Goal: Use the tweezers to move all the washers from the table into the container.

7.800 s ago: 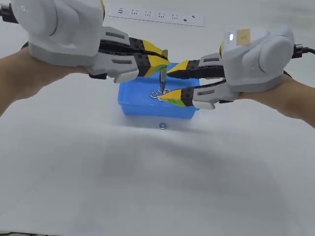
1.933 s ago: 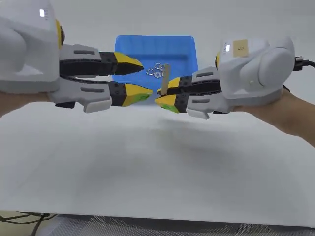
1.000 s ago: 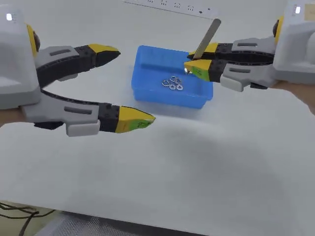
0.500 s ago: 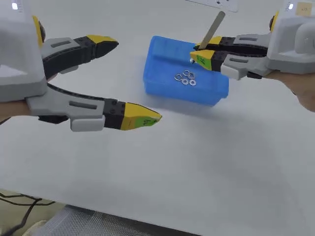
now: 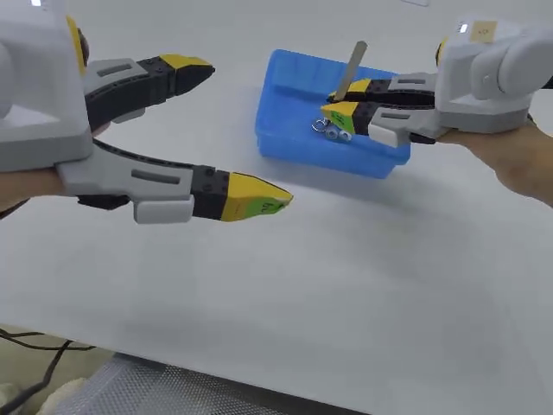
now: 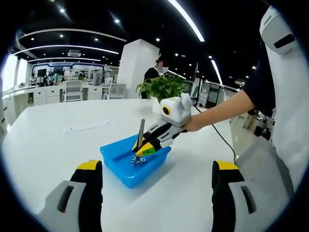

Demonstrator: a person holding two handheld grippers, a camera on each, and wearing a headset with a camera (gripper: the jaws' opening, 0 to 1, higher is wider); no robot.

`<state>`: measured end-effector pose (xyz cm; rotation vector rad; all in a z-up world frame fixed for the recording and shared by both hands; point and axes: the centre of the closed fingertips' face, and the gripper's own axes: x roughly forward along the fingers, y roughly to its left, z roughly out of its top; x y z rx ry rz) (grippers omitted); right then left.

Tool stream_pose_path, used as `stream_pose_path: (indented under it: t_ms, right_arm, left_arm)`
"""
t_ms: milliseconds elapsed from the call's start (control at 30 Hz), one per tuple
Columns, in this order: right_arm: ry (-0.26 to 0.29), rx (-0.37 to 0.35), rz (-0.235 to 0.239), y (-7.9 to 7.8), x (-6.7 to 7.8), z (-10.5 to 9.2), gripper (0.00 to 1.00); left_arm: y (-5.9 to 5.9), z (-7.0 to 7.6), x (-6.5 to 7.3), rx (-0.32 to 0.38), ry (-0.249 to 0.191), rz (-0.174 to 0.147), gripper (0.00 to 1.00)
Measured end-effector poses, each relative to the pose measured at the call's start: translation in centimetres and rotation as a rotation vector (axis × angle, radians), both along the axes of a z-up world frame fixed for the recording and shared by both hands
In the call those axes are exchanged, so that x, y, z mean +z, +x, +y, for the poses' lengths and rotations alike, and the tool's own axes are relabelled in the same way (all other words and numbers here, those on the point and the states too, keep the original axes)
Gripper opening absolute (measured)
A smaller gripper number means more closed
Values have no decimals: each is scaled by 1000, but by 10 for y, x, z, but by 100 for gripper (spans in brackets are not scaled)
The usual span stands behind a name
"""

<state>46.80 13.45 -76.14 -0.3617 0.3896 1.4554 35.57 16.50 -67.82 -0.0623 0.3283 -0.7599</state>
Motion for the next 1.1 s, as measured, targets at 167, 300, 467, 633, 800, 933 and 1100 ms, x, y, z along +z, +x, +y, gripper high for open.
stream_pose_path:
  t_ms: [167, 300, 467, 633, 800, 933, 1100]
  right_arm:
    - [-4, -2, 9, -1, -4, 1, 10]
    - [-6, -2, 10, -4, -3, 1, 10]
    - [-21, 2, -2, -7, -6, 1, 10]
    - [-25, 2, 2, -9, -7, -2, 11]
    - [-20, 6, -2, -10, -5, -1, 11]
    - [-9, -3, -4, -9, -1, -1, 11]
    - [-4, 9, -16, -14, 6, -1, 9]
  left_arm:
    - [-2, 3, -2, 7, 3, 8, 99]
    - [-3, 3, -4, 6, 7, 14, 99]
    - [-2, 1, -4, -1, -4, 19, 99]
    - [-2, -2, -6, -9, -5, 21, 99]
    - [-2, -3, -6, -9, -6, 24, 99]
    - [-1, -2, -6, -7, -3, 23, 99]
    - [3, -2, -8, -9, -1, 20, 99]
